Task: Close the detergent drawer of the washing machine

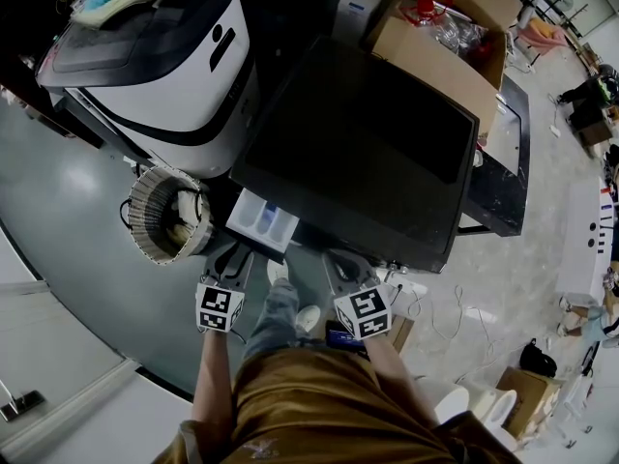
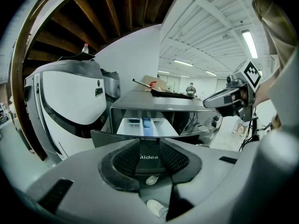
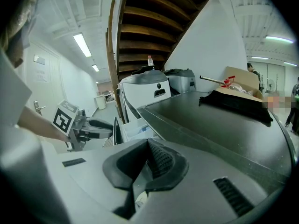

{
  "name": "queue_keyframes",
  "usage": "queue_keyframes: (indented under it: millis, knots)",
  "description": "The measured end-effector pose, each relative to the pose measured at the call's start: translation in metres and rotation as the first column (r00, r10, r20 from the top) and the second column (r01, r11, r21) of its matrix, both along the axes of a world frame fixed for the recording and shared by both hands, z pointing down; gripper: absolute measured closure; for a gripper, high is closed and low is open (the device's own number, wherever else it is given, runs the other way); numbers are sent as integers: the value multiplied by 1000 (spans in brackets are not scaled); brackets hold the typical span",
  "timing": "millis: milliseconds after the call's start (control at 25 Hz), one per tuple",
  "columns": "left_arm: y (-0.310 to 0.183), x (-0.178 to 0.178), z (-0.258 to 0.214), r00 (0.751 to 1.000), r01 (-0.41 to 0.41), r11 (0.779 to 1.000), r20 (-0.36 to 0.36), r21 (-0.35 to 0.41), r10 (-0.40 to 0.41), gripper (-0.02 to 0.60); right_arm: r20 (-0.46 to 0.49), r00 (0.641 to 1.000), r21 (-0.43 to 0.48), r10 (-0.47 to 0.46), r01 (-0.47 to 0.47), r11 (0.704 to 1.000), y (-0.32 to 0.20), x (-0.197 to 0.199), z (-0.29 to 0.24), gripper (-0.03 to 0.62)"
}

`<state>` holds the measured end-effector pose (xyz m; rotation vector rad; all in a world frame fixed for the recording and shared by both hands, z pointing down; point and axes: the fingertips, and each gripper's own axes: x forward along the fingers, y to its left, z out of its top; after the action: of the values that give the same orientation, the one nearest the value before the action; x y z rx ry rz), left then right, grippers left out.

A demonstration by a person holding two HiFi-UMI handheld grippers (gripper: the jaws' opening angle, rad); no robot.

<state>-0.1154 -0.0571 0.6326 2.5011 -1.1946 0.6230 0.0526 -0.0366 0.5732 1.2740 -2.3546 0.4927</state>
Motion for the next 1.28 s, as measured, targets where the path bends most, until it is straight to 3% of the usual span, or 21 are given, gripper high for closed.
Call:
queue_keyframes:
  millis: [1280]
  knots:
    - [-22, 12, -1, 999, -47, 999, 19, -4, 47, 442, 10, 1000, -8, 14, -14, 1000, -18, -1, 2, 582]
